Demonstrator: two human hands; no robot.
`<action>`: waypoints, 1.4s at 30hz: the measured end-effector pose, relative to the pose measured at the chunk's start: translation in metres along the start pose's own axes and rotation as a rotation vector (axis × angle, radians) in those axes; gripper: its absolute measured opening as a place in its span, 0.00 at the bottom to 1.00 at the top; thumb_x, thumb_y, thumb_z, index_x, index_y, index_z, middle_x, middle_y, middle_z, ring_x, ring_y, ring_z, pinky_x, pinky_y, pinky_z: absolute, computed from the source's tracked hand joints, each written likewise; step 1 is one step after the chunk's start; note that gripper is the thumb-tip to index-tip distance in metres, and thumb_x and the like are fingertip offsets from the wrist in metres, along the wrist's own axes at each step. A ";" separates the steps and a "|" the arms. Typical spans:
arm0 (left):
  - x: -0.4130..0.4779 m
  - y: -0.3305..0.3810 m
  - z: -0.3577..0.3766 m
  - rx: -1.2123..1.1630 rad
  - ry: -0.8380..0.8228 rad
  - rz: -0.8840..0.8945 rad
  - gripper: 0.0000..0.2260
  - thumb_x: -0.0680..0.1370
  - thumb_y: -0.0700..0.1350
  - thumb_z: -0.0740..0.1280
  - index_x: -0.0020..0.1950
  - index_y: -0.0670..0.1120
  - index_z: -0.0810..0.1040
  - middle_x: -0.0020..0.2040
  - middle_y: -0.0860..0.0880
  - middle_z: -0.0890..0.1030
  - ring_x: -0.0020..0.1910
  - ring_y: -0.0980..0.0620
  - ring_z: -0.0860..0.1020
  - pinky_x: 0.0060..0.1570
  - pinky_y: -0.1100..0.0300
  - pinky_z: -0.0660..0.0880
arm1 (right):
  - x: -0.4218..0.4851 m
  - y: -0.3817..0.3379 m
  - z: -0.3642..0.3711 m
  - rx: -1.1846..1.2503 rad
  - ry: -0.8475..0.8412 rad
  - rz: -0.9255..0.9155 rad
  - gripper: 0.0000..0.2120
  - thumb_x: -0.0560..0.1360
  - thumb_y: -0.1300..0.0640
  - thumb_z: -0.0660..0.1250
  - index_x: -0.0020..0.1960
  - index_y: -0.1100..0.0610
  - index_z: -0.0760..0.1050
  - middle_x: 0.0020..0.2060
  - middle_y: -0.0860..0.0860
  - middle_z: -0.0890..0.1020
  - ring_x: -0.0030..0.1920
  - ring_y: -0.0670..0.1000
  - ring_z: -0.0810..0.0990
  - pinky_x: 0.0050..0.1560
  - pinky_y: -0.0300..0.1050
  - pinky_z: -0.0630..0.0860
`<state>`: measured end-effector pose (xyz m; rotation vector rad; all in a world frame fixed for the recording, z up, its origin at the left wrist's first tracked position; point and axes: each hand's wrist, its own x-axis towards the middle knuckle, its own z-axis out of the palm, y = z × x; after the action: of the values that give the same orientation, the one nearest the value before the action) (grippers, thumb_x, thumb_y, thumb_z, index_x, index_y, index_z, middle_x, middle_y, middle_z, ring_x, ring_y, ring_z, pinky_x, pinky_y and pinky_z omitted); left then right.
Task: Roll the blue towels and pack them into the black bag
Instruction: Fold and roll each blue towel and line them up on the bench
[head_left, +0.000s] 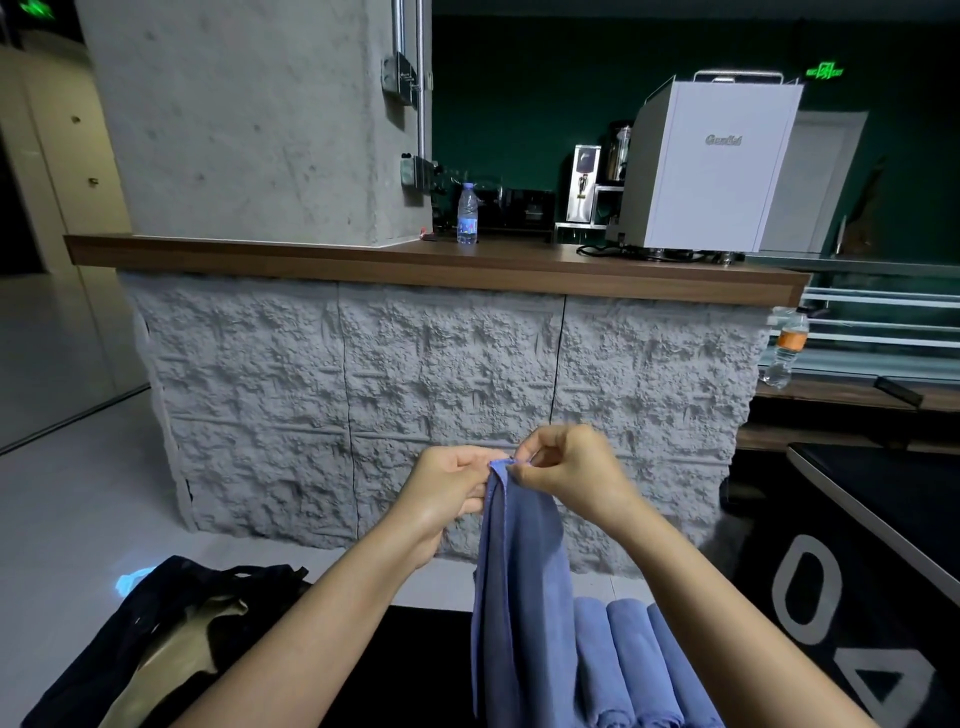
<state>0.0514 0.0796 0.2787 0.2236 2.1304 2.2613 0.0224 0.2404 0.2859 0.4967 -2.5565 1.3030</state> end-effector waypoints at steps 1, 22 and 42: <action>-0.001 -0.001 0.000 -0.020 -0.009 -0.003 0.08 0.79 0.39 0.63 0.52 0.42 0.81 0.46 0.46 0.85 0.45 0.53 0.83 0.40 0.65 0.78 | -0.001 0.000 -0.001 0.013 -0.009 -0.002 0.09 0.67 0.57 0.75 0.33 0.50 0.77 0.28 0.46 0.79 0.30 0.45 0.74 0.33 0.41 0.68; 0.023 -0.002 -0.015 0.124 0.099 0.078 0.09 0.76 0.33 0.64 0.49 0.44 0.80 0.42 0.49 0.82 0.40 0.56 0.77 0.38 0.67 0.71 | -0.016 0.020 -0.003 0.365 -0.174 -0.119 0.06 0.72 0.61 0.73 0.40 0.57 0.76 0.31 0.47 0.77 0.35 0.47 0.72 0.39 0.37 0.68; 0.099 0.009 -0.122 0.162 0.519 0.243 0.13 0.78 0.29 0.54 0.52 0.44 0.72 0.49 0.44 0.77 0.44 0.51 0.75 0.40 0.68 0.70 | -0.075 0.087 0.019 -0.628 -0.521 -0.457 0.16 0.75 0.40 0.60 0.39 0.52 0.69 0.43 0.46 0.75 0.47 0.49 0.68 0.47 0.48 0.61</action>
<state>-0.0607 -0.0298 0.2891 -0.1282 2.6718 2.4929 0.0553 0.2872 0.1845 1.2942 -2.7839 0.2005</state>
